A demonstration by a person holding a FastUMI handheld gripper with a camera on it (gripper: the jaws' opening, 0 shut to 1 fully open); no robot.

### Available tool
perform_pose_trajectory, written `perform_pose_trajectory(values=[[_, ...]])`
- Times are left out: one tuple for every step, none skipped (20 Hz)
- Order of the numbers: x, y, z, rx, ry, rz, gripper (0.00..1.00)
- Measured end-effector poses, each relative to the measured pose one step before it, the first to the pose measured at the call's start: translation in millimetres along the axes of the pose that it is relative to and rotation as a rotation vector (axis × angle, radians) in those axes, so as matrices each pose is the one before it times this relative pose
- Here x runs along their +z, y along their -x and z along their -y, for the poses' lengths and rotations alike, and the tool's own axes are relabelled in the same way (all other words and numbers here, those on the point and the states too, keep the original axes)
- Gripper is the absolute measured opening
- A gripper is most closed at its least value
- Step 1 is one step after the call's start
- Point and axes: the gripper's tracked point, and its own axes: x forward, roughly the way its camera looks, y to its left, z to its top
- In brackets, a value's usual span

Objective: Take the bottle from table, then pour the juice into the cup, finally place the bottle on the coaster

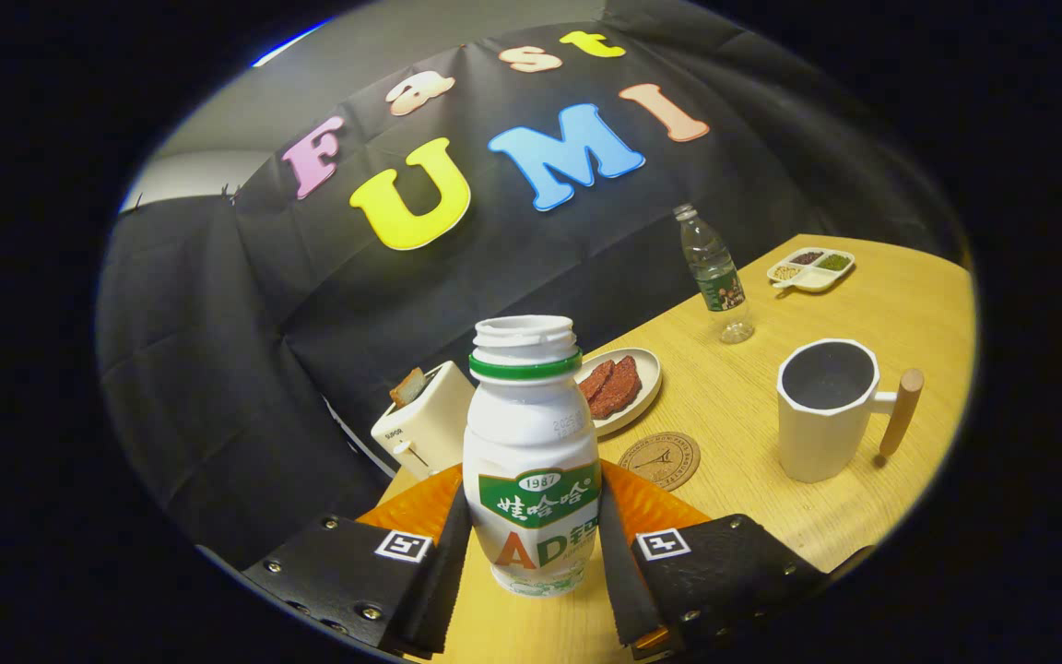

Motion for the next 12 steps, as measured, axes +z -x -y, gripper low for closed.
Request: perform_pose_trajectory(values=[[3.75, 0.05, 1.90, -0.00611, -0.03973, 0.00152, 0.66], [2.91, 0.87, 1.15, -0.00127, -0.03871, 0.00131, 0.66], [2.91, -0.12, 1.24, -0.00392, -0.03418, 0.00204, 0.66], [1.61, -0.50, 1.25, -0.00406, -0.03027, -0.00322, 0.66], [1.49, -0.87, 1.46, -0.00469, -0.02802, -0.00470, 0.66], [2.03, 0.42, 1.52, -0.00186, -0.02580, -0.00211, 0.66], [2.61, -1.29, -0.16, -0.00169, -0.02557, 0.00019, 0.66], [0.84, -0.53, 0.39, 0.00024, -0.02640, -0.00247, 0.66], [1.39, -1.09, 0.13, 0.00028, -0.02914, -0.00322, 0.66], [-0.01, -1.06, 0.98, -0.00208, -0.03152, -0.00570, 0.66], [1.01, -0.74, 2.16, -0.00712, -0.03197, -0.00399, 0.66], [-0.79, 0.68, 2.34, -0.00695, -0.03061, -0.00428, 0.66]])
